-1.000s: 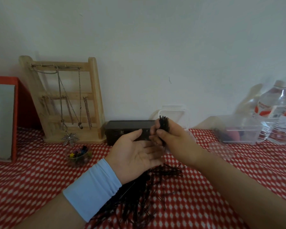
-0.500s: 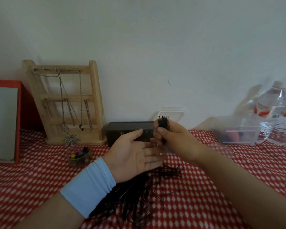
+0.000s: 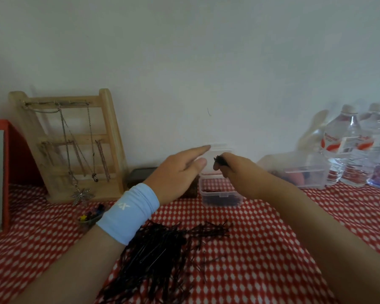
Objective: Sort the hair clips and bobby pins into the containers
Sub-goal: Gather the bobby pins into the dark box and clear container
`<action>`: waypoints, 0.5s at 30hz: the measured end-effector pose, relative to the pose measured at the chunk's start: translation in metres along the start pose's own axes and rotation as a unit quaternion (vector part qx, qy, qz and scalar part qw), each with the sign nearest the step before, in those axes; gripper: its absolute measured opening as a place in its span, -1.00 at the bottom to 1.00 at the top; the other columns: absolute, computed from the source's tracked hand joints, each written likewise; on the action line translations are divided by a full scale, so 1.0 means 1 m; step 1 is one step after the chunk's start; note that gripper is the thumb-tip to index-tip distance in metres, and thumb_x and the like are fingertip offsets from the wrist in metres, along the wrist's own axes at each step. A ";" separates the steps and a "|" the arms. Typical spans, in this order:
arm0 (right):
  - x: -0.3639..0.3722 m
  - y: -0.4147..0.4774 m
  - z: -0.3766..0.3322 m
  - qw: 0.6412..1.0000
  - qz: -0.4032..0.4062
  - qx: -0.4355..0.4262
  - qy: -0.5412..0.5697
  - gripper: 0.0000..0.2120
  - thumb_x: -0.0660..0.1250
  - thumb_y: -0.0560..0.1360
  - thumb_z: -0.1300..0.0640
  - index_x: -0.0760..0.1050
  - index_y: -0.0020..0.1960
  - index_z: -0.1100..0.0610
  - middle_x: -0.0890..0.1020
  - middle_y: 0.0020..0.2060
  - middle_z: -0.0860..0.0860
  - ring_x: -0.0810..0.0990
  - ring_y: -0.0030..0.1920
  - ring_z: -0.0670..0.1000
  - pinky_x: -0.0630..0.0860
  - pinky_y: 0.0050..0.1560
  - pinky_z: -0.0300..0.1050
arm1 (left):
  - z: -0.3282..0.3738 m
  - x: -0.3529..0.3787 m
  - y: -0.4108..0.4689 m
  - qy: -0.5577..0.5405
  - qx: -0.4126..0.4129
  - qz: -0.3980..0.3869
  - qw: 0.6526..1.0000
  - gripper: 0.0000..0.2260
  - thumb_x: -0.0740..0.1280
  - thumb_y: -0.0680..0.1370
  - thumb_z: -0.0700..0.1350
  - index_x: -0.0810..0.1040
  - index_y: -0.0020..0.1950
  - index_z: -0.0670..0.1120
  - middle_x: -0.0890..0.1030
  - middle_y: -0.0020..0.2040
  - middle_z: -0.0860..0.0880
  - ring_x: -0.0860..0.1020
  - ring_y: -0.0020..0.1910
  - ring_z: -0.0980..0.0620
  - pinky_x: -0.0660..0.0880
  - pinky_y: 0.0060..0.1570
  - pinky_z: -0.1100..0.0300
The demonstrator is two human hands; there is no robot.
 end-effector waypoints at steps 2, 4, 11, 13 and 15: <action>0.007 0.002 0.015 0.999 -0.012 0.025 -0.039 -0.79 0.14 0.69 0.15 0.49 0.23 0.04 0.58 0.11 -0.09 0.52 0.04 -0.05 0.43 0.06 -0.20 | -0.006 -0.002 0.003 0.021 -0.005 0.021 1.000 -0.64 0.16 0.67 -0.02 0.37 0.49 0.05 0.40 0.46 0.10 0.35 0.41 0.22 0.22 0.41 0.31; 0.018 0.004 0.022 0.997 -0.037 0.034 -0.065 -0.75 0.20 0.67 0.15 0.52 0.30 0.04 0.62 0.20 -0.02 0.56 0.10 -0.01 0.47 0.16 -0.16 | -0.012 0.003 0.005 0.056 -0.002 0.016 0.998 -0.63 0.15 0.67 -0.03 0.37 0.49 0.03 0.41 0.45 0.07 0.35 0.42 0.17 0.23 0.42 0.27; 0.017 0.000 0.027 0.996 -0.089 0.018 -0.016 -0.53 0.41 0.56 0.12 0.45 0.45 0.04 0.66 0.20 -0.09 0.61 0.16 -0.10 0.50 0.32 -0.11 | -0.015 0.022 0.005 0.147 0.027 -0.016 0.989 -0.65 0.15 0.67 -0.05 0.41 0.46 -0.01 0.48 0.40 0.04 0.41 0.36 0.10 0.29 0.40 0.19; 0.008 0.001 0.024 0.998 -0.064 0.002 -0.007 -0.62 0.40 0.56 0.09 0.53 0.37 0.03 0.68 0.15 -0.11 0.62 0.13 -0.13 0.50 0.29 -0.15 | -0.013 0.027 0.007 0.179 0.045 -0.020 0.983 -0.68 0.16 0.66 -0.06 0.48 0.40 -0.01 0.55 0.32 0.03 0.49 0.28 0.06 0.36 0.34 0.10; 0.001 0.002 0.022 0.998 -0.044 -0.010 -0.032 -0.73 0.34 0.60 0.07 0.61 0.28 0.03 0.68 0.14 -0.10 0.60 0.09 -0.13 0.47 0.21 -0.21 | -0.010 0.035 0.008 0.220 0.069 -0.035 0.972 -0.70 0.16 0.63 -0.04 0.54 0.32 0.01 0.60 0.23 0.06 0.53 0.17 0.05 0.39 0.27 0.06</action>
Point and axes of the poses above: each hand's wrist, its own y-axis towards the middle knuckle, its own x-axis out of the palm, z = x × y, the point moved 9 cm from there along y, towards the middle knuckle
